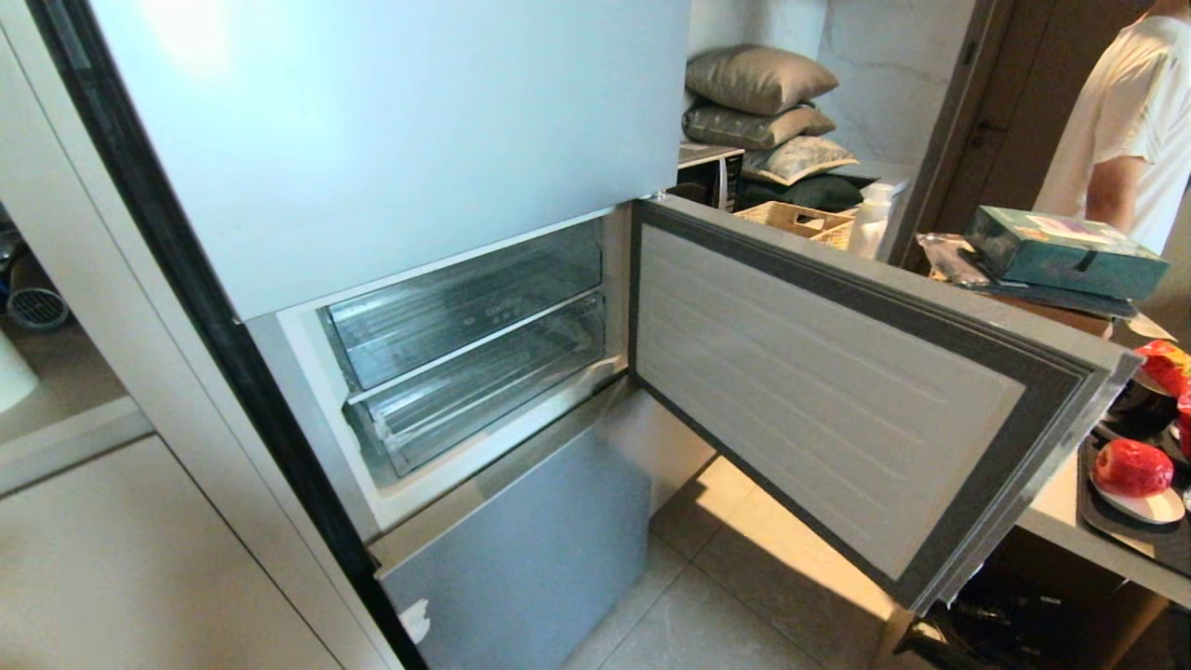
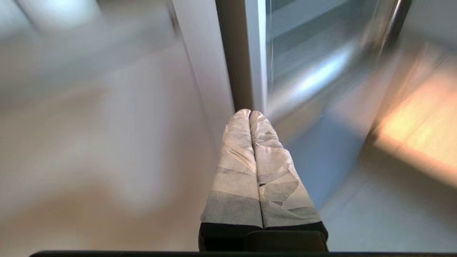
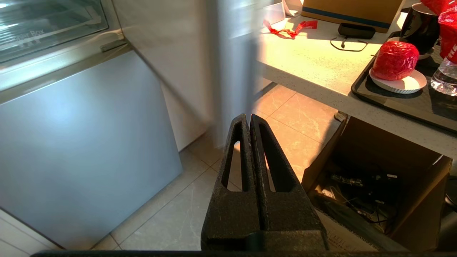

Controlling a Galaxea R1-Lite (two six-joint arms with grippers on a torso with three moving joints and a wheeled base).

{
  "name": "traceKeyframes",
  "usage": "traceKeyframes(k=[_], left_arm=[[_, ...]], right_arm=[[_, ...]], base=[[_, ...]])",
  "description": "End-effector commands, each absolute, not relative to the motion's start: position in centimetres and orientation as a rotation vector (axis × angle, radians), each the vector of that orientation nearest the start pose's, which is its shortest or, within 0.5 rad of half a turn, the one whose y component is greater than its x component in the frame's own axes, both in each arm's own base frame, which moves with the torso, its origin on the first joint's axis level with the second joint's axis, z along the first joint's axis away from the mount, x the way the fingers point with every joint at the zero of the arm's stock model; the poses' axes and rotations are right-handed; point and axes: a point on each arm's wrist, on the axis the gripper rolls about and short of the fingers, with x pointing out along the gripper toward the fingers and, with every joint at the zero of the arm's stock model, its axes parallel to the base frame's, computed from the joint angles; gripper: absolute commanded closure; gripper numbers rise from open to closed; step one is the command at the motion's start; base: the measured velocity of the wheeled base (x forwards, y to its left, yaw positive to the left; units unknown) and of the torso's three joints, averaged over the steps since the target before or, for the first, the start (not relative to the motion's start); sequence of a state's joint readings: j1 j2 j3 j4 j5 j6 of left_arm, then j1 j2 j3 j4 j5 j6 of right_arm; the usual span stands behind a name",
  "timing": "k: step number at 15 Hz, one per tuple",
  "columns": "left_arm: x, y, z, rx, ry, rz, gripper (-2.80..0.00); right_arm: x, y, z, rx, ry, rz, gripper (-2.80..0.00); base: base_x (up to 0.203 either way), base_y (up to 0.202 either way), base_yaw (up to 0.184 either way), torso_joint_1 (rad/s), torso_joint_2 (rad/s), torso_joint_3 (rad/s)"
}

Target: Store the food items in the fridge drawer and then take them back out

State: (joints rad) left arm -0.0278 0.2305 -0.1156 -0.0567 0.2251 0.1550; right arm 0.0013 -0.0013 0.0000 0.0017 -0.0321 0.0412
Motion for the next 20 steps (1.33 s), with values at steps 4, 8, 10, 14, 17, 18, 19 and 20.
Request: traceKeyframes(k=[4, 8, 10, 14, 17, 18, 19, 20], left_arm=[[-2.45, -0.15, 7.59, 0.134, 0.028, -0.059, 0.0], [-2.4, -0.01, 7.63, -0.005, 0.022, 0.005, 0.0], [-2.4, 0.0, 7.64, -0.005, 0.021, 0.009, 0.0], [-2.4, 0.0, 7.64, -0.005, 0.021, 0.009, 0.0], [-2.41, 0.0, 7.64, -0.003, 0.021, 0.009, 0.0], [-2.41, 0.0, 7.64, -0.004, 0.02, 0.009, 0.0], [-2.4, 0.0, 7.64, -0.003, 0.022, 0.009, 0.0], [-2.4, 0.0, 7.64, -0.004, 0.021, 0.009, 0.0]], right_arm=[[-2.28, -0.08, 7.53, 0.046, 0.001, -0.031, 0.0], [-2.28, -0.07, 7.52, 0.038, 0.002, -0.031, 0.0], [-2.28, -0.07, 7.52, 0.043, 0.002, -0.032, 0.0], [-2.27, -0.06, 7.48, 0.009, 0.004, -0.028, 0.0], [-2.27, -0.07, 7.47, 0.015, 0.004, -0.028, 0.0], [-2.27, -0.07, 7.47, 0.015, 0.004, -0.029, 0.0], [-2.28, -0.07, 7.52, 0.018, 0.002, -0.028, 0.0], [-2.28, -0.07, 7.5, 0.02, 0.003, -0.029, 0.0]], base=[[0.0, 0.0, 0.0, 0.0, 0.0, 0.0], [0.0, 0.0, 0.0, 0.0, 0.0, 0.0], [0.0, 0.0, 0.0, 0.0, 0.0, 0.0], [0.0, 0.0, 0.0, 0.0, 0.0, 0.0], [0.0, 0.0, 0.0, 0.0, 0.0, 0.0], [0.0, 0.0, 0.0, 0.0, 0.0, 0.0], [0.004, -0.006, 0.053, -0.005, 0.0, 0.002], [0.006, -0.001, 0.115, -0.002, 0.0, -0.001]])
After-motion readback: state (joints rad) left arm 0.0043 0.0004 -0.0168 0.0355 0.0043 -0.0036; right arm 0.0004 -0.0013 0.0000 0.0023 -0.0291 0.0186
